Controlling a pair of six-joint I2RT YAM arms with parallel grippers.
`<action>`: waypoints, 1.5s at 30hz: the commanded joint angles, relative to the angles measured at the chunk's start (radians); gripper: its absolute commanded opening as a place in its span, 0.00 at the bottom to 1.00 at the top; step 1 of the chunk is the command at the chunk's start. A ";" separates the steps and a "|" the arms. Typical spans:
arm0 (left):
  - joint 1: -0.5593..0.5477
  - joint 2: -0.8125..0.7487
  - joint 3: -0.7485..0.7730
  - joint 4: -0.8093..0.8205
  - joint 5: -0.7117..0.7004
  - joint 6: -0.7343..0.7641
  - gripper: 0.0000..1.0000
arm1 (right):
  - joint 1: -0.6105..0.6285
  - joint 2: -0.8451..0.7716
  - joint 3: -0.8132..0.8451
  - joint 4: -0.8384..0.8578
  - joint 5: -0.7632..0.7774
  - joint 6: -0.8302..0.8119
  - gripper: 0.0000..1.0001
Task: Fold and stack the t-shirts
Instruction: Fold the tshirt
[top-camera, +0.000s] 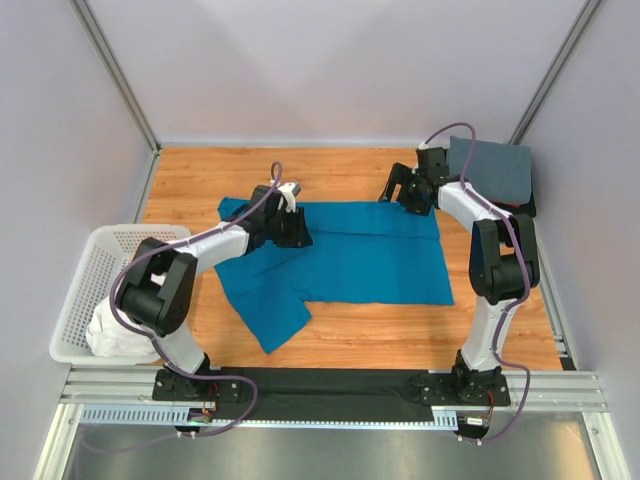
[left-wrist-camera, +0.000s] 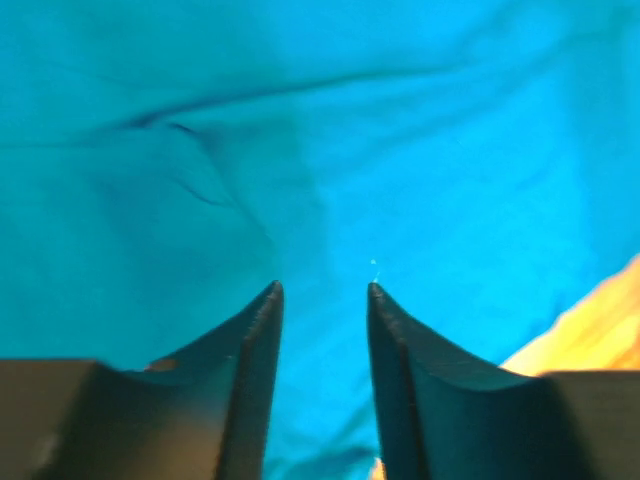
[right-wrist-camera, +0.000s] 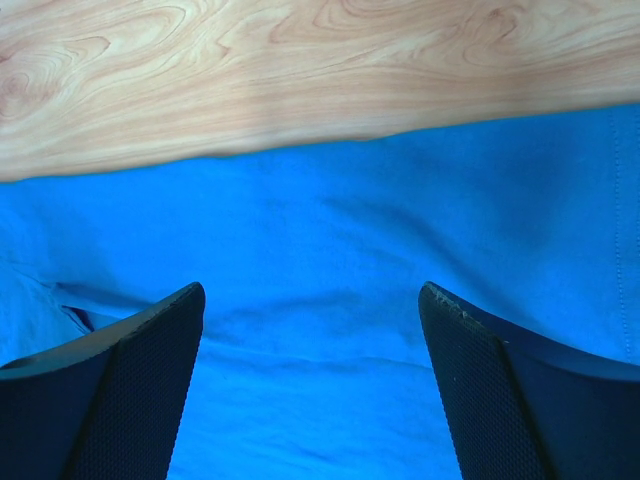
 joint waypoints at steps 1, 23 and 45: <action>-0.004 -0.085 -0.027 -0.026 0.004 0.008 0.42 | 0.001 0.006 0.011 0.008 0.002 0.007 0.89; 0.152 -0.001 0.236 -0.380 -0.571 -0.272 0.77 | 0.001 0.101 0.114 -0.032 0.054 0.032 0.89; 0.325 0.148 0.236 -0.297 -0.584 -0.426 0.55 | -0.001 0.123 0.102 -0.027 0.043 0.029 0.89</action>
